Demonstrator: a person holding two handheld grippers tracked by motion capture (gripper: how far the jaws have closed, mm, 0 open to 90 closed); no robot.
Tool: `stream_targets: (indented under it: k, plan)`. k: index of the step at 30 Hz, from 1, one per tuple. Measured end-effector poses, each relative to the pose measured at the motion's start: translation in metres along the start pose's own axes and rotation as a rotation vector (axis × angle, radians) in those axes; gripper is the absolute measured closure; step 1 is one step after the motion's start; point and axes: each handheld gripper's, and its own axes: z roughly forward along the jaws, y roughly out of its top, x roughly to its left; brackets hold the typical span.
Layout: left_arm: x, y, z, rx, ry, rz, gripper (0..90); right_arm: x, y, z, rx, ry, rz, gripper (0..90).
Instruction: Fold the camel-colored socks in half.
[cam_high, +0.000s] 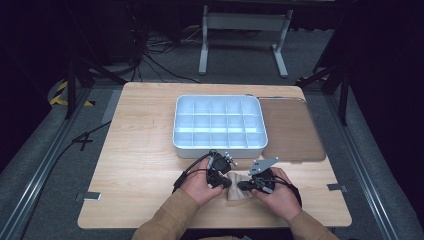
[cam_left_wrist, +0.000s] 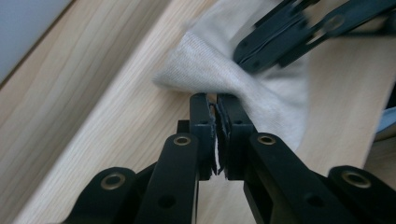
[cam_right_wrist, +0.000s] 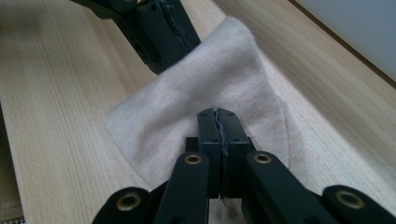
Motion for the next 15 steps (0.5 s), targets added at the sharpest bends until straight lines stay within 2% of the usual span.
stream_targets:
  k: [2, 4, 6, 8, 12, 15]
  plan:
    - [-0.006, 0.003, -0.001, -0.005, -0.001, 0.027, 85.5, 0.001, 0.000, 0.000, -0.004, 0.004, -0.004, 90.0]
    - [-0.011, 0.005, 0.000, 0.011, 0.011, 0.043, 84.7, 0.002, 0.000, 0.001, -0.008, 0.012, 0.006, 90.0]
    - [-0.012, 0.005, 0.001, 0.026, 0.026, 0.058, 84.6, 0.005, 0.000, 0.003, -0.012, 0.004, -0.016, 90.0]
    - [-0.011, 0.005, 0.001, 0.021, 0.024, 0.054, 84.7, 0.007, 0.000, 0.003, -0.012, -0.010, -0.028, 89.9]
    - [-0.009, 0.004, -0.002, 0.036, 0.020, 0.049, 84.5, 0.007, 0.000, 0.001, -0.019, -0.001, -0.029, 89.6]
    - [-0.008, 0.003, -0.004, 0.032, 0.018, 0.037, 84.3, 0.006, 0.002, -0.007, -0.030, 0.005, -0.030, 89.4]
